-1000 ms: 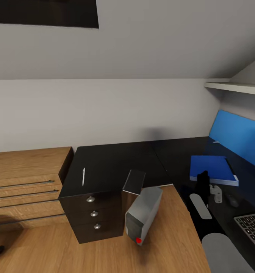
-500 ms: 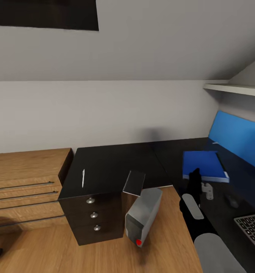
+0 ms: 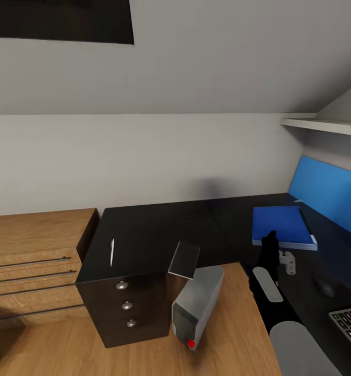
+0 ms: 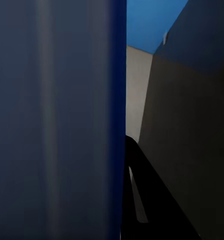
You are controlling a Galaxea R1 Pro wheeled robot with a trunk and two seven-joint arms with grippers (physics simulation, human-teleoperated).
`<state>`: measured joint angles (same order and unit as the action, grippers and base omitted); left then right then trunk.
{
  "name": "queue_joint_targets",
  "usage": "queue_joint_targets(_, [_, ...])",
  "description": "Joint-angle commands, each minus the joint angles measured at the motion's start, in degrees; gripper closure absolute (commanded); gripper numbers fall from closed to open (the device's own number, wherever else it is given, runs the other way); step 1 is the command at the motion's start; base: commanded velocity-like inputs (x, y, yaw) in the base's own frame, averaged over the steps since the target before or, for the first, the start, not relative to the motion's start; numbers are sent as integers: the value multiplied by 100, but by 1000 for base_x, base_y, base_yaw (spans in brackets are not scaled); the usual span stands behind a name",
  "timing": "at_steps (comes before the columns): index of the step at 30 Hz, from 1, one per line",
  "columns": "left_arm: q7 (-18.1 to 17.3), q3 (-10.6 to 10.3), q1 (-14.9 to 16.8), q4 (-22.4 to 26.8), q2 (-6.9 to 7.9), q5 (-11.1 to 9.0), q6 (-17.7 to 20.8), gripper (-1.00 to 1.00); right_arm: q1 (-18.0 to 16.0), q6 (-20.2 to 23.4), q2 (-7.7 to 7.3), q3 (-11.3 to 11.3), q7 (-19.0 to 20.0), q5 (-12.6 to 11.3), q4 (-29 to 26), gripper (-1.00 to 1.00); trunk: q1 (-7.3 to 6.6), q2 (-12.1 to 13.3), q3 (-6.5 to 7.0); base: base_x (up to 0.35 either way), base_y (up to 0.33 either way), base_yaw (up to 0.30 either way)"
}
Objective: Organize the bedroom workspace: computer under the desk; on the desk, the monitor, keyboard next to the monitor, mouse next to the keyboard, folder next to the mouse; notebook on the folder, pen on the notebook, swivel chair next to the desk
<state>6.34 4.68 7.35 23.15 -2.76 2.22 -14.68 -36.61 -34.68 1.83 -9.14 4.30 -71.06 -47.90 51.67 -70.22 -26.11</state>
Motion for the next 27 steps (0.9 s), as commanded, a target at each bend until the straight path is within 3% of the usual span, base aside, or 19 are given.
queue_joint_targets(1, [-1,33,4,-3,-6,24,-19,-100,-4,-4,-2,-8,43,-56,4,100,3,-3,-5,299,-52,0])
queue_joint_targets(12, [-1,35,4,-3,-5,19,-25,-100,-4,-30,-31,-15,34,-58,35,100,3,-3,-5,285,-46,0])
queue_joint_targets(23, [-1,42,4,5,3,6,-35,-100,57,-39,-24,-9,49,-58,44,100,3,-3,-5,24,-2,-4])
queue_joint_targets(27, [-1,42,4,6,3,6,-35,-100,81,-40,-24,-9,53,-58,44,100,3,-3,-5,0,0,-193])
